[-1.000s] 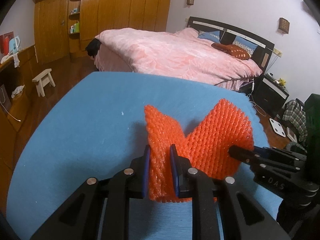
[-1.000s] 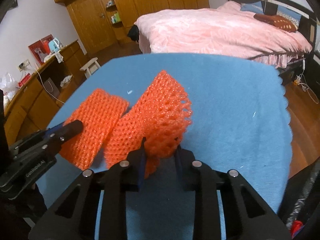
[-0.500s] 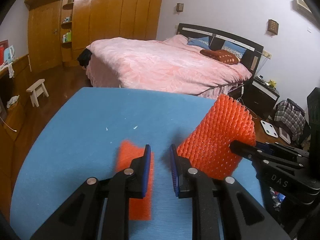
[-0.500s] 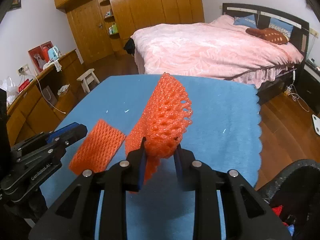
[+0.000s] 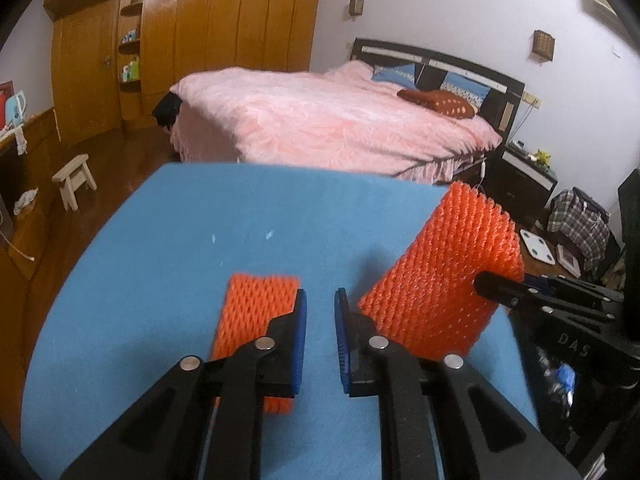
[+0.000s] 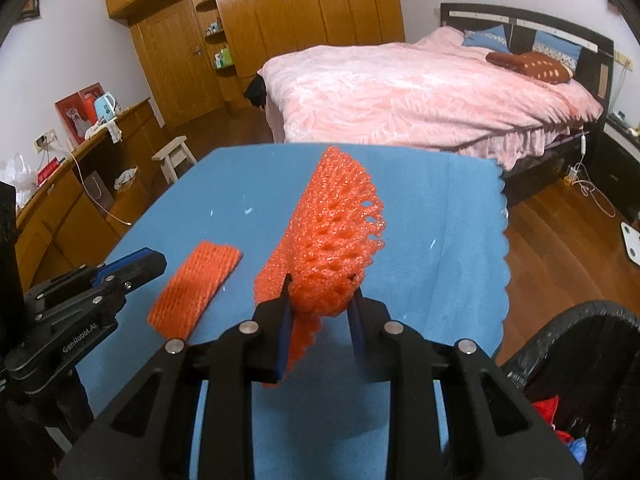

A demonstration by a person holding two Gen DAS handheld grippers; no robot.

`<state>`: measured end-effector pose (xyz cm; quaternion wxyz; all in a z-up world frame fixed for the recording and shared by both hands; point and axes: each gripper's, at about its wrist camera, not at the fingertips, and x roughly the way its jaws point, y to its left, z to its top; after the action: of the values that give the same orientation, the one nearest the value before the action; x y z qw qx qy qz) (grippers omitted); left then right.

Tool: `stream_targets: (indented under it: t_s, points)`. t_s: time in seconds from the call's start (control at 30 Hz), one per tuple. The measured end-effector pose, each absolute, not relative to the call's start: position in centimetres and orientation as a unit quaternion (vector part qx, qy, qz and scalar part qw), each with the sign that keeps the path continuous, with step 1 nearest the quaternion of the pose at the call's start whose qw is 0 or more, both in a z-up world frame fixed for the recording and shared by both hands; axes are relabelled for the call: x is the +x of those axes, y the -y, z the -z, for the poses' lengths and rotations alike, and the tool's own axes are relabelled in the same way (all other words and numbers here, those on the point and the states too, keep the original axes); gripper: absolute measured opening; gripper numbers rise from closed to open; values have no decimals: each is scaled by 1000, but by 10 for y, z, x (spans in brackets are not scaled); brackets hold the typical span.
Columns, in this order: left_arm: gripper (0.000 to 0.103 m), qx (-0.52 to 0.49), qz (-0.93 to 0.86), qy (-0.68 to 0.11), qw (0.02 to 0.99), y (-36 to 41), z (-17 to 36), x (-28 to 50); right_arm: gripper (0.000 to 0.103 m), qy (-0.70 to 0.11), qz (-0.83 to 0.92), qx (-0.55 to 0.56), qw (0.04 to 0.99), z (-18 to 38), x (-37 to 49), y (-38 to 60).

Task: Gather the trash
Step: 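Lift both orange mesh nets off the table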

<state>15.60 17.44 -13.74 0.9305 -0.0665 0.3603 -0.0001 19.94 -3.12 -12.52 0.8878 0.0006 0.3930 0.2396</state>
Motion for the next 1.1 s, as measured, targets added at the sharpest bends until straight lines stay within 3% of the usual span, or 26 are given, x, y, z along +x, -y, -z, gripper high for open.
stream_targets:
  t_s: [0.33, 0.4, 0.43, 0.47, 0.57, 0.73, 0.87, 0.97, 1.1]
  points:
    - [14, -79, -19, -383, 920, -182, 160, 156, 24, -405, -248, 5, 880, 137, 196, 25]
    - [27, -75, -29, -383, 920, -184, 161, 157, 24, -405, -249, 3, 880, 137, 196, 23]
    - [48, -74, -35, -383, 920, -184, 162, 158, 24, -405, -249, 3, 880, 138, 198, 23]
    - [57, -73, -44, -381, 921, -186, 164, 158, 24, -406, -249, 4, 879, 139, 198, 22]
    - [68, -72, -50, -394, 915, -192, 172, 163, 24, -411, -250, 5, 877, 145, 200, 20]
    - [71, -70, -64, -426, 900, -197, 195, 173, 24, -418, -247, 7, 874, 152, 205, 17]
    - [70, -75, -60, -442, 892, -198, 207, 177, 24, -423, -248, 4, 872, 156, 208, 15]
    - [47, -66, -58, -439, 894, -194, 208, 176, 24, -424, -248, 2, 871, 157, 209, 15]
    - [23, -66, -55, -425, 901, -196, 202, 172, 24, -426, -247, 4, 870, 158, 210, 14]
